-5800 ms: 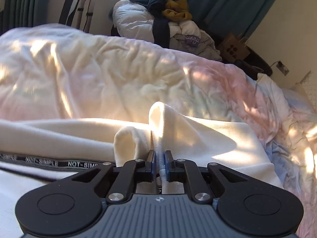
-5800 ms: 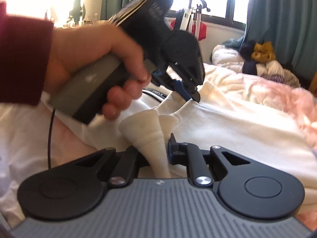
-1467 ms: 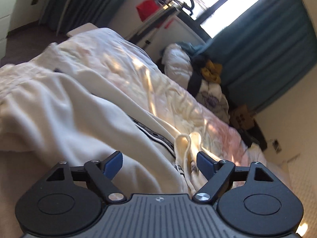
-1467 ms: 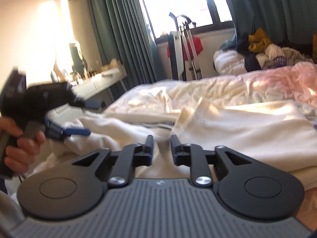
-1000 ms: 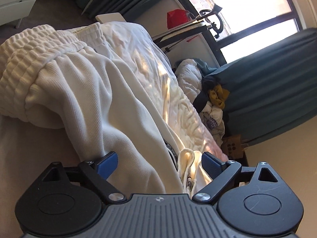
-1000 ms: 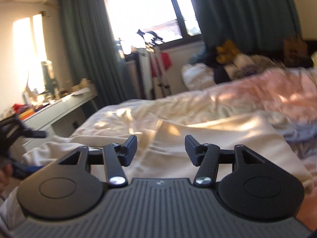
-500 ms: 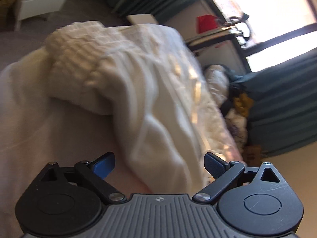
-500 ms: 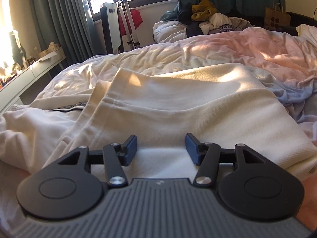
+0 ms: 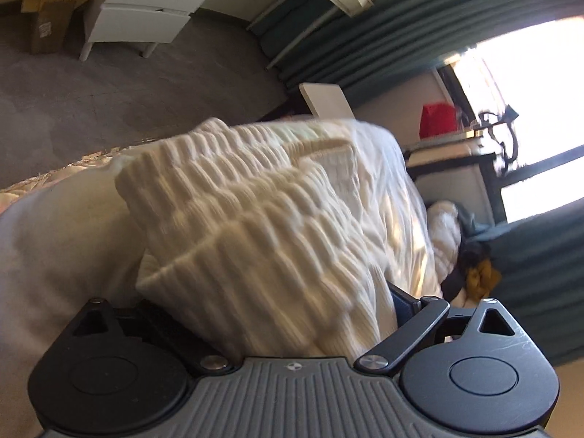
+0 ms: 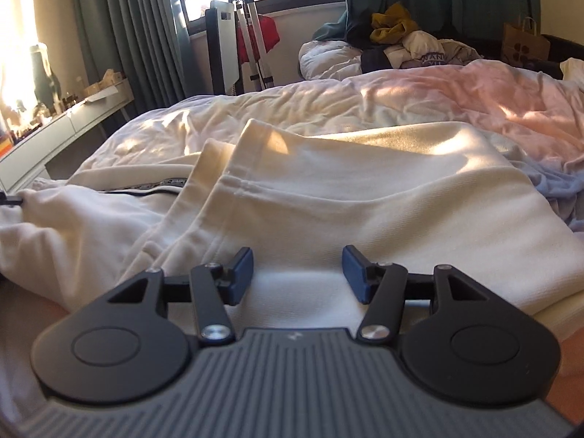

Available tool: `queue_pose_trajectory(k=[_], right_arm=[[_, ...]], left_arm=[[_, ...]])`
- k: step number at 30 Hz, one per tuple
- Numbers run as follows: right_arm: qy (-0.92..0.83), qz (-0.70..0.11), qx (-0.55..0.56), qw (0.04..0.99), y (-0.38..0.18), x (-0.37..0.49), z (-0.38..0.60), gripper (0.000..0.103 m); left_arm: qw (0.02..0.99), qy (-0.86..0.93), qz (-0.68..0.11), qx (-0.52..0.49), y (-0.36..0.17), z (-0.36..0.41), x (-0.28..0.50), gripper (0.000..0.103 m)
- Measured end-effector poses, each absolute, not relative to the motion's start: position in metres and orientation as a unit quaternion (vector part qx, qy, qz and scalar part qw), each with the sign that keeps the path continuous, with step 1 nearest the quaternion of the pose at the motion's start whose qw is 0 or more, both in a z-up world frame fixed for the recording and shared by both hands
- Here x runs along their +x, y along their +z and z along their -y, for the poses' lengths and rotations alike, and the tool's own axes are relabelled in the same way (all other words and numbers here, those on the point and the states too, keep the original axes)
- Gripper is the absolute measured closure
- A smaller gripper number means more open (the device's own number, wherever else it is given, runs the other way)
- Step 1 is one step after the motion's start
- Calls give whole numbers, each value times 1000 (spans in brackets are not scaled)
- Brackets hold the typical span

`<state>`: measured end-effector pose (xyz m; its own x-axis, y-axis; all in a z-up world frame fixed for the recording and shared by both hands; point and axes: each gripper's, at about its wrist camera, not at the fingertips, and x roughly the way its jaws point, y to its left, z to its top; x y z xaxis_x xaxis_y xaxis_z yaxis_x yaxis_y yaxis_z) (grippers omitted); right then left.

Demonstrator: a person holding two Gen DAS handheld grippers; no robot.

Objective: Fold clothes
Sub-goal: 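Grasp the ribbed waistband with the left gripper and lift it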

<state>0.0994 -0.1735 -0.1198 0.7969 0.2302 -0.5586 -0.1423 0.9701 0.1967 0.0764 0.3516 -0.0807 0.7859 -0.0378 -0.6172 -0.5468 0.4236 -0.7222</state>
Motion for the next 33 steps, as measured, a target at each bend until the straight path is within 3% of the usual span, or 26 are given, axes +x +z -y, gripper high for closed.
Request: queue_pose_trajectory(k=[3, 5, 8, 17, 23, 29, 33], right_arm=[[98, -303, 70, 945, -119, 99, 172, 46], [97, -304, 68, 945, -119, 100, 172, 46], [98, -309, 72, 943, -116, 100, 173, 46], [97, -288, 156, 940, -80, 89, 209, 47], [63, -244, 229, 940, -43, 75, 281, 46], [19, -224, 304, 926, -33, 68, 368, 45], [-9, -215, 348, 913, -39, 65, 416, 45]], left_arm=[[823, 172, -278, -464, -68, -344, 84, 32], [849, 171, -271, -420, -52, -330, 90, 51], [883, 169, -260, -354, -28, -310, 98, 69], [972, 110, -146, -150, 86, -164, 92, 73], [991, 57, -94, -75, 124, -25, 96, 73], [994, -29, -96, 32, 103, 128, 123, 74], [977, -99, -140, 124, 47, 220, 133, 75]])
